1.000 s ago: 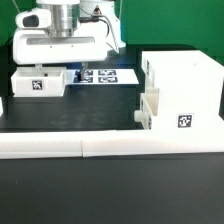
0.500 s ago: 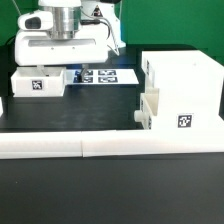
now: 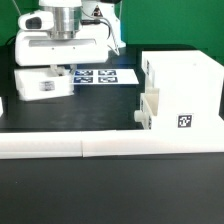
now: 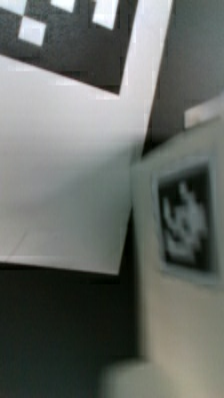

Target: Assemble drawer

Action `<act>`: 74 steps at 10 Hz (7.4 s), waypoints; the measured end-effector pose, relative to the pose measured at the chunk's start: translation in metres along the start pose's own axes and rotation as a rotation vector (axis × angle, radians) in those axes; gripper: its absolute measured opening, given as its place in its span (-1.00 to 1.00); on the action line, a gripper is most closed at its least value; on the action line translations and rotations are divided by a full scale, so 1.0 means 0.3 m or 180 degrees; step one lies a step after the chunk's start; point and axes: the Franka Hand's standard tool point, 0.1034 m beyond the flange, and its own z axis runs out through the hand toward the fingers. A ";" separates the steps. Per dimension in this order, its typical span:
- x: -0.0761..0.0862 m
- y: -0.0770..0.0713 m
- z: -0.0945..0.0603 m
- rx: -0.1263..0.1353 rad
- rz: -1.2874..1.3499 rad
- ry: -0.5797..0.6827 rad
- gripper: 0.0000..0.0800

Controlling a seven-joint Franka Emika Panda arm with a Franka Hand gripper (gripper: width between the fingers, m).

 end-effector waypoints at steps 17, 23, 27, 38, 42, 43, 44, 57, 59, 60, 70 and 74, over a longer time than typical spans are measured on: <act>0.444 -0.134 -0.157 0.0176 -0.0598 0.0076 -0.89; 0.462 -0.128 -0.159 0.0146 -0.1824 0.0036 -0.89; 0.566 -0.112 -0.190 0.0102 -0.2853 -0.0058 -0.89; 0.599 -0.097 -0.188 0.0090 -0.4457 -0.0219 -0.89; 0.675 -0.113 -0.199 0.0098 -0.4398 -0.0209 -0.89; 0.694 -0.104 -0.197 0.0068 -0.4390 -0.0181 -0.89; 0.693 -0.107 -0.192 0.0006 -0.4397 -0.0119 -0.89; 0.696 -0.155 -0.175 -0.0015 -0.4311 -0.0061 -0.89; 0.692 -0.155 -0.172 -0.0009 -0.4296 -0.0066 -0.89; 0.692 -0.154 -0.172 -0.0009 -0.4294 -0.0066 -0.89; 0.688 -0.160 -0.165 0.0006 -0.4302 -0.0063 -0.89; 0.698 -0.191 -0.168 0.0005 -0.4270 -0.0055 -0.89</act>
Offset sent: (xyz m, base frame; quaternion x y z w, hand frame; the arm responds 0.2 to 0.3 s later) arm 0.0000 0.0000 0.0000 0.0000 0.0000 0.0000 1.0000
